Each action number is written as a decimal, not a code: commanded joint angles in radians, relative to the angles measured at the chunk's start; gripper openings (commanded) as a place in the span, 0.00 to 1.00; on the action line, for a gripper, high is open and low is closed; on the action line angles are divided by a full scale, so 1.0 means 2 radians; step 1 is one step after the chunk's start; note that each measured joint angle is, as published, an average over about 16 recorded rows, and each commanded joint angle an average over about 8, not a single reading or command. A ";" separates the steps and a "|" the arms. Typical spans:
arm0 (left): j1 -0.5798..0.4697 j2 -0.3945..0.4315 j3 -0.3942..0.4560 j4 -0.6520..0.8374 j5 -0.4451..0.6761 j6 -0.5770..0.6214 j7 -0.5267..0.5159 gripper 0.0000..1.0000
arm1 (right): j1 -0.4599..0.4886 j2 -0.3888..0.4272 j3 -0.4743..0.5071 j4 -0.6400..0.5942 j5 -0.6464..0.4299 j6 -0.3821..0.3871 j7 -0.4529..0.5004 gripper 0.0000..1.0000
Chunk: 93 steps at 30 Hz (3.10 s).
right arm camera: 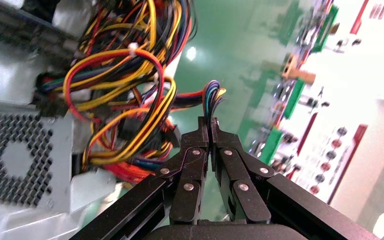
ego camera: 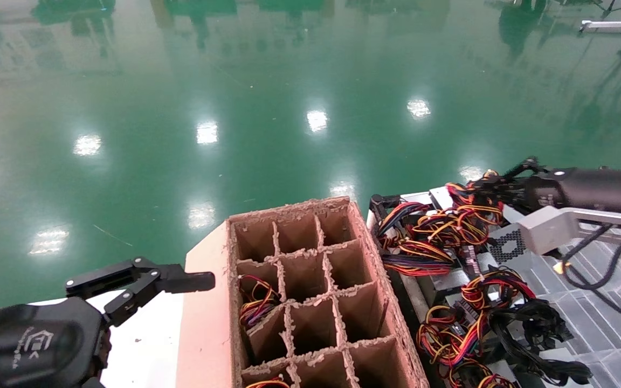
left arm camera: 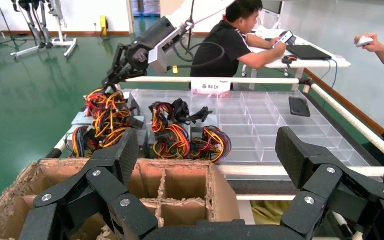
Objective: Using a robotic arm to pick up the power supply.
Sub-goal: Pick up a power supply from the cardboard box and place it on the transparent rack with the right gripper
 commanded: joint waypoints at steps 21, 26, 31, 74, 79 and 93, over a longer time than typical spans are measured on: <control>0.000 0.000 0.000 0.000 0.000 0.000 0.000 1.00 | 0.017 0.001 0.008 -0.051 0.009 0.018 -0.036 0.00; 0.000 0.000 0.000 0.000 0.000 0.000 0.000 1.00 | 0.011 -0.005 0.008 -0.056 0.010 0.028 -0.038 0.00; 0.000 0.000 0.000 0.000 0.000 0.000 0.000 1.00 | 0.005 0.001 0.008 -0.058 0.010 0.018 -0.039 0.00; 0.000 0.000 0.001 0.000 -0.001 0.000 0.001 1.00 | -0.006 0.106 -0.004 -0.070 -0.008 -0.108 -0.027 0.00; 0.000 0.000 0.001 0.000 -0.001 0.000 0.001 1.00 | -0.012 0.115 -0.002 -0.069 -0.005 -0.124 -0.020 0.00; 0.000 -0.001 0.001 0.000 -0.001 -0.001 0.001 1.00 | -0.015 0.135 -0.003 -0.071 -0.007 -0.142 0.002 0.00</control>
